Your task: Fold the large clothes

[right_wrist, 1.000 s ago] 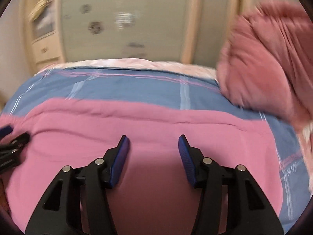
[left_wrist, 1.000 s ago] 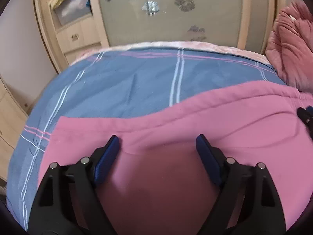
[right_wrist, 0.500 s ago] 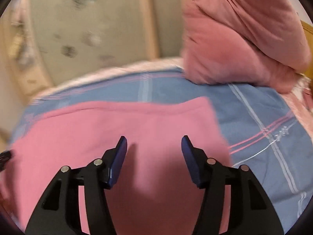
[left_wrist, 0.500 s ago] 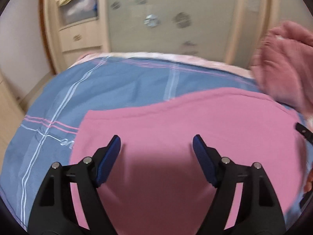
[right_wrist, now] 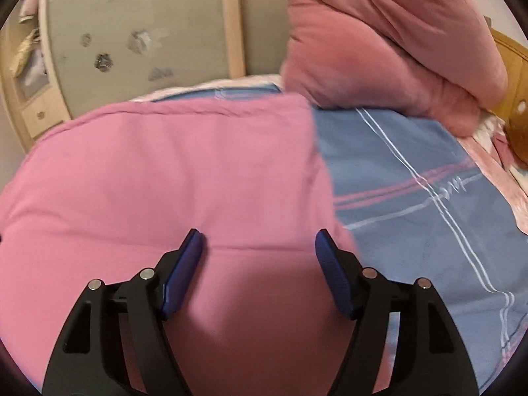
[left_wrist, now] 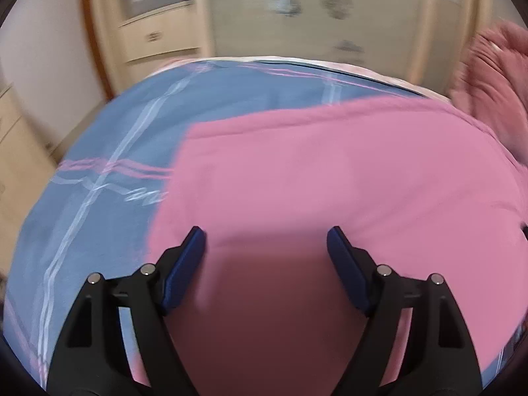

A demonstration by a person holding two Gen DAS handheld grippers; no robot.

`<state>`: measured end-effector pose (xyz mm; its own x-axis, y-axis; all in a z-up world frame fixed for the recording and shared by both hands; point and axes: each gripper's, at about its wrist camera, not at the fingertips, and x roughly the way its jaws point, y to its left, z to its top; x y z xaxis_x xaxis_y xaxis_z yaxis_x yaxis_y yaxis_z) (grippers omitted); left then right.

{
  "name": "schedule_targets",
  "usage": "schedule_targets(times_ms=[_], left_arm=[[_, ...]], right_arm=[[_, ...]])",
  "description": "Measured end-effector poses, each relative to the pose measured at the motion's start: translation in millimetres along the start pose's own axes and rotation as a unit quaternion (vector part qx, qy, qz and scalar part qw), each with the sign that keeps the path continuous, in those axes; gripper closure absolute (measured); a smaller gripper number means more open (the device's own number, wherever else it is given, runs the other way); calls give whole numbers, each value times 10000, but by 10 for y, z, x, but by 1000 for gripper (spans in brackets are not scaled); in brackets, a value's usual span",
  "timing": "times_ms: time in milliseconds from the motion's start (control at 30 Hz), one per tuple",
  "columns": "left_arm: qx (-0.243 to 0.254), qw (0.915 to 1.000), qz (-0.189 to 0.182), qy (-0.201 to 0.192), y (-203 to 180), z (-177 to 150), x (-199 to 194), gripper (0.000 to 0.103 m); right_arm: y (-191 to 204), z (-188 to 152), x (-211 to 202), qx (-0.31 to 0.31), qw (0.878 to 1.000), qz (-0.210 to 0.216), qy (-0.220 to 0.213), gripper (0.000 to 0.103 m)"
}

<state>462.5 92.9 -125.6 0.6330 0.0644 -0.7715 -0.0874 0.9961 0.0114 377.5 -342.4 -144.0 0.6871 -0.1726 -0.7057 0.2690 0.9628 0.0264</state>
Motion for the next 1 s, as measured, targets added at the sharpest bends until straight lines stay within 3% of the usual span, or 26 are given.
schedule_targets(times_ms=[67, 133, 267, 433, 800, 900, 1000], left_arm=[[-178, 9997, -98, -158, 142, -54, -204, 26], [-186, 9985, -353, -365, 234, -203, -431, 26], [-79, 9989, -353, -297, 310, -470, -476, 26], [-200, 9988, -427, -92, 377, -593, -294, 20], [-181, 9988, -408, -210, 374, -722, -211, 17], [-245, 9982, -495, -218, 431, -742, -314, 18], [-327, 9967, -668, -318, 509, -798, -398, 18]], right_arm=[[7, 3, -231, 56, 9997, 81, -238, 41], [149, -97, -571, -146, 9966, 632, -501, 41], [432, -351, -689, -565, 9935, 954, -254, 41], [399, -421, -319, -281, 9947, 959, 222, 32], [449, -478, -219, -490, 9967, 622, 172, 26], [536, -414, -407, -486, 9983, 324, 34, 28], [945, -264, -794, -815, 9925, 814, -404, 32]])
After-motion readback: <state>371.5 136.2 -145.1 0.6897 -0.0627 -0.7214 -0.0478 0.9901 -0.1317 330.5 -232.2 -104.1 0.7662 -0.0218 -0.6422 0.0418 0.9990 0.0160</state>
